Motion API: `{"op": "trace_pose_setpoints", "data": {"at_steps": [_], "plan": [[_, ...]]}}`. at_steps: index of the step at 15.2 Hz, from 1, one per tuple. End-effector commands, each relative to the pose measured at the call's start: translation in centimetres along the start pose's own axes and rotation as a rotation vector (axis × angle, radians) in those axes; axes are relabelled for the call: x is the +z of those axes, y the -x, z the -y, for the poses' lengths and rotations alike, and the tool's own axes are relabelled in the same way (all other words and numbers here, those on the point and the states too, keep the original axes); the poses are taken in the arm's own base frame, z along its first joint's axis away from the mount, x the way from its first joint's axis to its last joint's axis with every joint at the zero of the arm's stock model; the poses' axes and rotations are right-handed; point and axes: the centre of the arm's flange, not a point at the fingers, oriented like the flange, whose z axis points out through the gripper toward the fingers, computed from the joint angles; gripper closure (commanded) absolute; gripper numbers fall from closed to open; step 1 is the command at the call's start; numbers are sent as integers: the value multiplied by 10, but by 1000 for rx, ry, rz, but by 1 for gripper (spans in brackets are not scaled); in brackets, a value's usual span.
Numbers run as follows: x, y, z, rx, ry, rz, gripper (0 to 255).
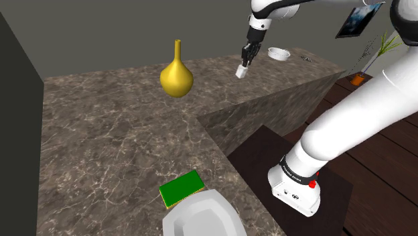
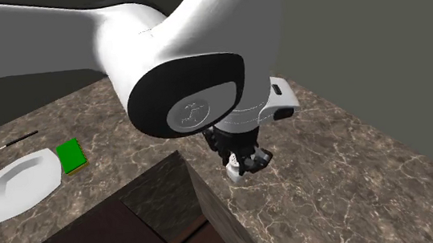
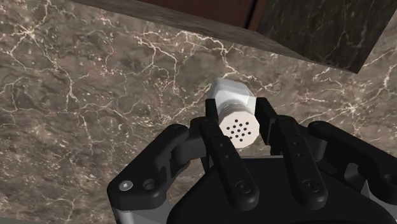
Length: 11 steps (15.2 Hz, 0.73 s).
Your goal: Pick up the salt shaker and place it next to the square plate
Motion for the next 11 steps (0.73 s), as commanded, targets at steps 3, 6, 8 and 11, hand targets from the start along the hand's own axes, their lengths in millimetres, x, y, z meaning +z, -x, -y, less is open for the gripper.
{"op": "trace_pose_setpoints", "data": {"at_steps": [3,6,8,11], "plan": [[0,39,38,0,1,0,255],[0,67,66,0,1,0,255],[0,86,84,0,1,0,255],[0,114,112,0,1,0,255]]}}
